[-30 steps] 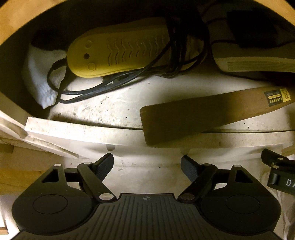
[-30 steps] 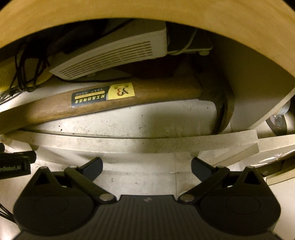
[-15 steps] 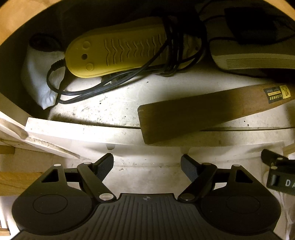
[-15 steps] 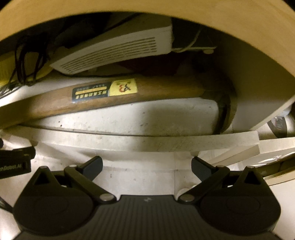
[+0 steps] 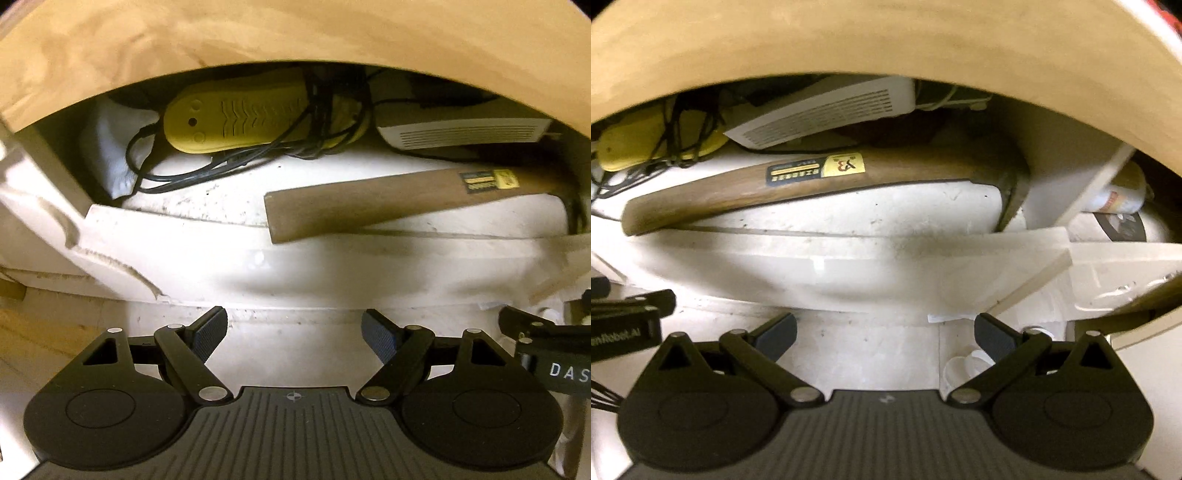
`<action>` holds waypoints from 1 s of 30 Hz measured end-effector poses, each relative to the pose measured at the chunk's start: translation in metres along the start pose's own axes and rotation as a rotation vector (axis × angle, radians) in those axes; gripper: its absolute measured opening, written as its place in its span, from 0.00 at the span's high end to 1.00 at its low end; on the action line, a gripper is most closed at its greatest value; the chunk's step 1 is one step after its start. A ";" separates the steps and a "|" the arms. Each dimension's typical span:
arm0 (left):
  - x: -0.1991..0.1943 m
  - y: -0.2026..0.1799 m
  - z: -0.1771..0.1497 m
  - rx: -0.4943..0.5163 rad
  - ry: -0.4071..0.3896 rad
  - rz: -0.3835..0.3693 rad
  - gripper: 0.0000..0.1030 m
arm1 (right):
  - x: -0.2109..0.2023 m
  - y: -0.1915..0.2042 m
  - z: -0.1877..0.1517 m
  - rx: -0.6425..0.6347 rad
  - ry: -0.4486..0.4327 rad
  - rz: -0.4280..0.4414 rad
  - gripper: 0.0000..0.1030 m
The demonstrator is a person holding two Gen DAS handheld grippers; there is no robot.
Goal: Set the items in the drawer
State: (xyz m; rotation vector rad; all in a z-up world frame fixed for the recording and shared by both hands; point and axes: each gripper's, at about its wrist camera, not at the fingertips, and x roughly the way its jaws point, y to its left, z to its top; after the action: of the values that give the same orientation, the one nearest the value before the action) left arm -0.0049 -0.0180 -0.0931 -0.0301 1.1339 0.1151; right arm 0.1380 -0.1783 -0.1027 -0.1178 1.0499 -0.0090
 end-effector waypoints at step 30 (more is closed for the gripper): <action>-0.083 0.014 -0.016 0.066 -0.094 -0.043 0.22 | -0.140 -0.006 -0.084 -0.004 -0.125 0.067 0.01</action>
State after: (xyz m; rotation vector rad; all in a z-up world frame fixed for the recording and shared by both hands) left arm -0.0555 -0.0116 -0.0246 0.0099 1.0415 0.0404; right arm -0.0044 -0.1836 -0.0225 -0.0854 0.9290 0.0609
